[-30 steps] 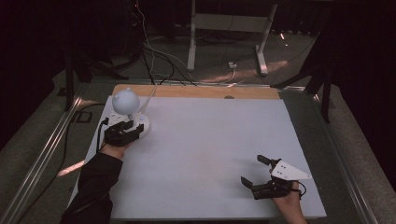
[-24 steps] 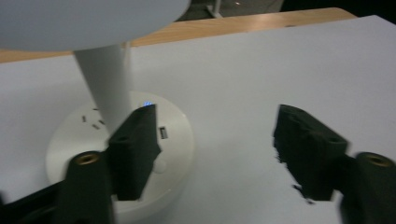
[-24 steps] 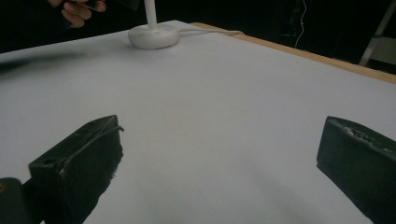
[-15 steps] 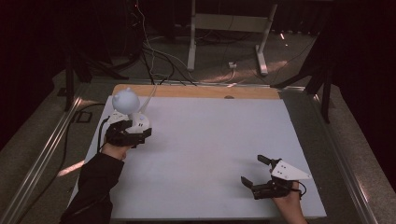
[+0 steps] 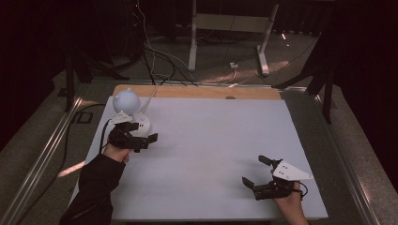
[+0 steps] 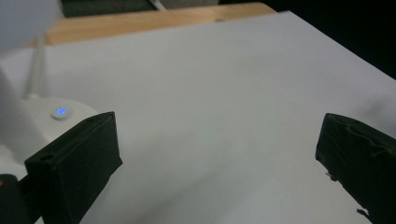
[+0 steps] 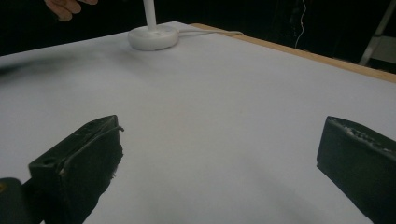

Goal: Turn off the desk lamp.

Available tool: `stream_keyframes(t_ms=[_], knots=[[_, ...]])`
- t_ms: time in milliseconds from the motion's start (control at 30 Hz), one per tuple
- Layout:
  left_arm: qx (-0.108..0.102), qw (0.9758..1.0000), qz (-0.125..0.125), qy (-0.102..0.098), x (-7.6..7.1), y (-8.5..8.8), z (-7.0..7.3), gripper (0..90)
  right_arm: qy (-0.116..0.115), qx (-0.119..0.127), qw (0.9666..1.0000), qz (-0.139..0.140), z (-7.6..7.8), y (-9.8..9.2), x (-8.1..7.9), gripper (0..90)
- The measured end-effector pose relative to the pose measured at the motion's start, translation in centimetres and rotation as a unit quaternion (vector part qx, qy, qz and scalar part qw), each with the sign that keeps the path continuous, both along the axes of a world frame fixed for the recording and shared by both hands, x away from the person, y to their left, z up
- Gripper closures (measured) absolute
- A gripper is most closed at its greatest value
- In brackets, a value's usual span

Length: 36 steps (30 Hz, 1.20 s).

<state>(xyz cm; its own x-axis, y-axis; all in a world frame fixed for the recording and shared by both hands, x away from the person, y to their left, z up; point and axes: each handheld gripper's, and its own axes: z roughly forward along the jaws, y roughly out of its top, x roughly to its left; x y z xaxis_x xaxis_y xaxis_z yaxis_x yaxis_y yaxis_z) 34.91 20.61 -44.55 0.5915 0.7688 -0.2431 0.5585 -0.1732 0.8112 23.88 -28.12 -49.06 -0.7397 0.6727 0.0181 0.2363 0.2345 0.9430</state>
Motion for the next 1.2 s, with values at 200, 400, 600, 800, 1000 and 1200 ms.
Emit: stream_keyframes(t_ms=[200, 400, 600, 800, 1000, 1200], knots=[[0.016, 0.9998, -0.006, 0.005, -0.7, -0.2, -0.5, 0.5, 0.0, 0.001, 1.0, -0.001, 0.0, 0.0, 0.0, 0.0], [0.017, 0.9998, -0.009, 0.0, -1.9, 0.3, -1.2, 0.5, -0.001, 0.0, 1.0, -0.001, 0.0, 0.0, 0.0, 0.0], [0.011, 0.9999, -0.005, 0.003, -3.3, 0.7, -2.1, 0.6, -0.002, -0.001, 1.0, 0.001, 0.1, 0.1, -0.1, 0.0], [0.015, 0.9999, -0.006, 0.005, -4.5, 1.2, -2.7, 0.6, -0.001, 0.0, 1.0, 0.0, 0.1, 0.1, -0.1, 0.0], [0.012, 0.9997, -0.023, 0.006, -5.9, 1.0, -3.4, 0.6, -0.001, 0.0, 1.0, 0.0, 0.1, 0.1, -0.1, 0.0], [0.022, 0.9992, -0.034, 0.004, -7.3, 0.8, -4.0, 0.6, 0.001, -0.001, 1.0, 0.001, 0.1, 0.1, -0.1, 0.0]])
